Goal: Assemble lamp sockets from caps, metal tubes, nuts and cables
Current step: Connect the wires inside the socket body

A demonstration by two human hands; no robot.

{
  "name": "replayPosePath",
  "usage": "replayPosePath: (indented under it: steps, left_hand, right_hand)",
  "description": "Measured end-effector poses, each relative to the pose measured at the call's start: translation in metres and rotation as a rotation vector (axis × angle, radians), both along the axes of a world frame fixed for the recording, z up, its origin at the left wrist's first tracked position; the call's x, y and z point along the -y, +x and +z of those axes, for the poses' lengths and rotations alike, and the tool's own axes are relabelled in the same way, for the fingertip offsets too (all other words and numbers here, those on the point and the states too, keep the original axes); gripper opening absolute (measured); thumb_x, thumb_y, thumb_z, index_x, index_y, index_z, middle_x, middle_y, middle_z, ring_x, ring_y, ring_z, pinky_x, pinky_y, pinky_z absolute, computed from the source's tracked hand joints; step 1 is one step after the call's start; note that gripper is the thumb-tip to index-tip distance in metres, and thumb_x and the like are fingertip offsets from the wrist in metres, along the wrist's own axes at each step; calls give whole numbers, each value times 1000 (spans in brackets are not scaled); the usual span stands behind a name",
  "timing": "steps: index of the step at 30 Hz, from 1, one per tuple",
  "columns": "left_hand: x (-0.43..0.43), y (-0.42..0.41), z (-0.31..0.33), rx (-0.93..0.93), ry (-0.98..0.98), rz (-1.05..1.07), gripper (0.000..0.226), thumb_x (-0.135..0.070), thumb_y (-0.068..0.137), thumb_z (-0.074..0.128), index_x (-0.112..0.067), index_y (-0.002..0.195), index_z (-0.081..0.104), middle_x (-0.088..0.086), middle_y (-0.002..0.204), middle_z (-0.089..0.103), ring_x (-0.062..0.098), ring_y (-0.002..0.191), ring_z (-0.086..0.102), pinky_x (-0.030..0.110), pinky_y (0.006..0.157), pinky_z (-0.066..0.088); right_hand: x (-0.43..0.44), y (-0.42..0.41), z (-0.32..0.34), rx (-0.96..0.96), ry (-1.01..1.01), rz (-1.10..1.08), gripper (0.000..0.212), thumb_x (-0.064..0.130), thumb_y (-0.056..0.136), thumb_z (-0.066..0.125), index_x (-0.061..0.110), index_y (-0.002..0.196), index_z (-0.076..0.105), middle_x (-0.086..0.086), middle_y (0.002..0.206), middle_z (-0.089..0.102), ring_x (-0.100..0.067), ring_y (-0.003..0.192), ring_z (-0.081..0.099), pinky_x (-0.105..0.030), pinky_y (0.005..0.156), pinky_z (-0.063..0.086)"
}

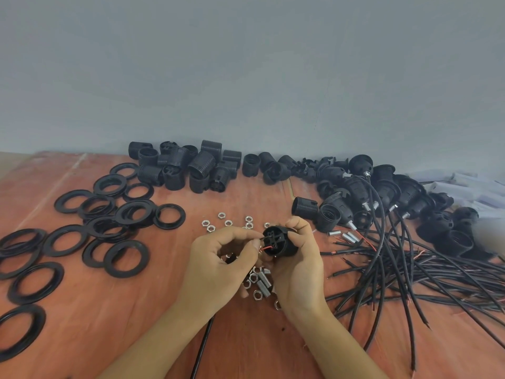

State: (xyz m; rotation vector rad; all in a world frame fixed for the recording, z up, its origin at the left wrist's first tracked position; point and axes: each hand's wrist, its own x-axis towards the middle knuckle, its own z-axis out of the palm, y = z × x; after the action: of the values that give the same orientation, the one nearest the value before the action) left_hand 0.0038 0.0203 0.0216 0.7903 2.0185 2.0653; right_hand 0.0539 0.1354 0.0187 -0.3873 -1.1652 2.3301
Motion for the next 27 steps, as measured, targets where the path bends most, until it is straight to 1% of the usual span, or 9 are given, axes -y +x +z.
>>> replayPosePath:
  steps: [4, 8, 12, 14, 17, 19, 21, 23, 27]
  left_hand:
    - [0, 0, 1, 1, -3, -18, 4, -28, 83, 72, -27, 84, 75, 4, 67, 69, 16, 48, 62, 28, 33, 47]
    - [-1, 0, 1, 65, 0, -32, 13, -40, 78, 67, -29, 83, 73, 4, 66, 68, 16, 48, 60, 28, 35, 48]
    - [-2, 0, 0, 69, -4, -29, 14, -42, 77, 66, -30, 82, 73, 3, 67, 67, 19, 51, 62, 28, 36, 48]
    - [-2, 0, 0, 55, -7, -20, 12, -39, 78, 67, -29, 81, 73, 3, 67, 67, 19, 51, 62, 27, 35, 47]
    - [-2, -3, -2, 6, -12, -13, 6, -26, 85, 69, -27, 80, 73, 4, 66, 66, 13, 46, 59, 26, 35, 46]
    - [-1, -3, -4, -24, -25, 1, 11, -20, 86, 70, -28, 79, 73, 3, 66, 66, 10, 45, 58, 26, 34, 46]
    - [-1, -4, -5, -49, -38, 10, 13, -19, 87, 70, -29, 80, 73, 1, 66, 66, 9, 46, 58, 27, 34, 47]
    - [0, -4, -6, -94, -50, 25, 16, -17, 88, 69, -30, 80, 72, -1, 67, 67, 10, 46, 59, 26, 34, 47]
    - [-1, -6, -6, -220, -90, 73, 22, -10, 88, 70, -31, 80, 71, -13, 68, 69, 5, 53, 63, 17, 46, 51]
  right_hand:
    - [0, 0, 1, -2, 70, -23, 24, 2, 89, 35, 18, 81, 52, 0, 74, 55, -14, 66, 49, -30, 60, 38]
    - [0, 0, 3, -11, 168, -31, 20, 14, 73, 43, 26, 71, 59, 1, 73, 55, -13, 67, 48, -29, 60, 39]
    - [0, 1, 1, -13, 241, -50, 21, 14, 73, 44, 28, 71, 60, -2, 78, 55, -15, 70, 49, -31, 62, 40]
    - [0, 1, 1, -5, 282, -65, 20, 14, 73, 44, 27, 72, 59, -4, 80, 54, -16, 72, 49, -32, 63, 40]
    - [-1, 2, 0, 5, 406, -89, 17, 13, 76, 44, 24, 76, 57, -3, 80, 56, -15, 74, 50, -31, 67, 43]
    - [-2, 2, -1, 4, 493, -100, 13, 12, 78, 43, 18, 81, 55, -3, 81, 55, -13, 76, 50, -26, 69, 44]
    - [-2, 3, -2, 0, 561, -109, 12, 10, 80, 42, 12, 84, 53, 3, 80, 56, -6, 75, 50, -18, 69, 44]
    - [-2, 3, -3, -1, 613, -118, 13, 8, 81, 41, 12, 86, 53, 8, 78, 55, -3, 73, 49, -15, 68, 43]
    - [0, 3, -5, 26, 715, -134, 16, 9, 84, 41, 18, 87, 53, 12, 79, 53, -4, 75, 48, -18, 70, 42]
